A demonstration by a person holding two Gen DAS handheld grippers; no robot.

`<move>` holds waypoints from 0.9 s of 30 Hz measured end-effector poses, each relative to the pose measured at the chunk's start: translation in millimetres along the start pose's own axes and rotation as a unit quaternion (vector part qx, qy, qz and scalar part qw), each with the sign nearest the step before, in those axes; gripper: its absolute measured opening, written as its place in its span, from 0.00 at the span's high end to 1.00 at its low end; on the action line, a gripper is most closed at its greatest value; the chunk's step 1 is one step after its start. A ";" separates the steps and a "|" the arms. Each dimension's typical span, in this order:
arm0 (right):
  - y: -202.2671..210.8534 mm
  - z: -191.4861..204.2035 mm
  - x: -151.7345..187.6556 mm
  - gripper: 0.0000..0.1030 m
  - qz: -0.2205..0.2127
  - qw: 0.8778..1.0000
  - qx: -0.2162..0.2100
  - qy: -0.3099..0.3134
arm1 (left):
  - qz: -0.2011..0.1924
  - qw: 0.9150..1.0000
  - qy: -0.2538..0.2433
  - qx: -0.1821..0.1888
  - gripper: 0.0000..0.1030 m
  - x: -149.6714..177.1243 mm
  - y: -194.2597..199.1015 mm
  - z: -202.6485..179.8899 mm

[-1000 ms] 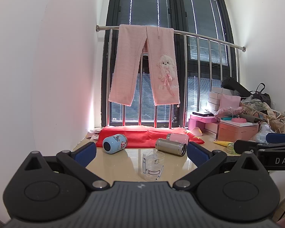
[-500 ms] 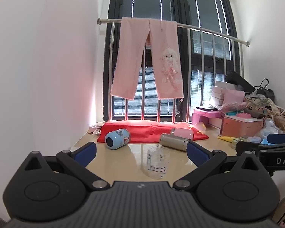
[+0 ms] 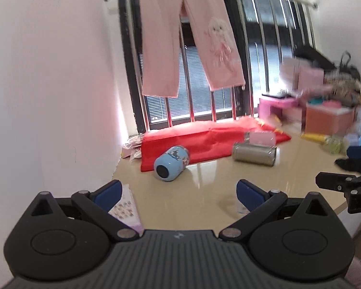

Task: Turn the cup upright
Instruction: 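Move the left gripper to the blue cup lying on its side and grasp its body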

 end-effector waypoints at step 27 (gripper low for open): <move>-242.1 47.4 -110.7 0.00 0.168 0.983 -0.062 0.030 | 0.272 0.954 -0.114 0.061 0.00 -150.3 -313.3 53.2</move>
Point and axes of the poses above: each gripper's, at about its wrist camera, not at the fingertips, and y roughly against the way its jaws point, z to its left, x to its underside, the point moved 2 cm from there along -y, roughly the way its jaws point, and after that the axes turned 8 degrees about z, right-handed, at the moved point
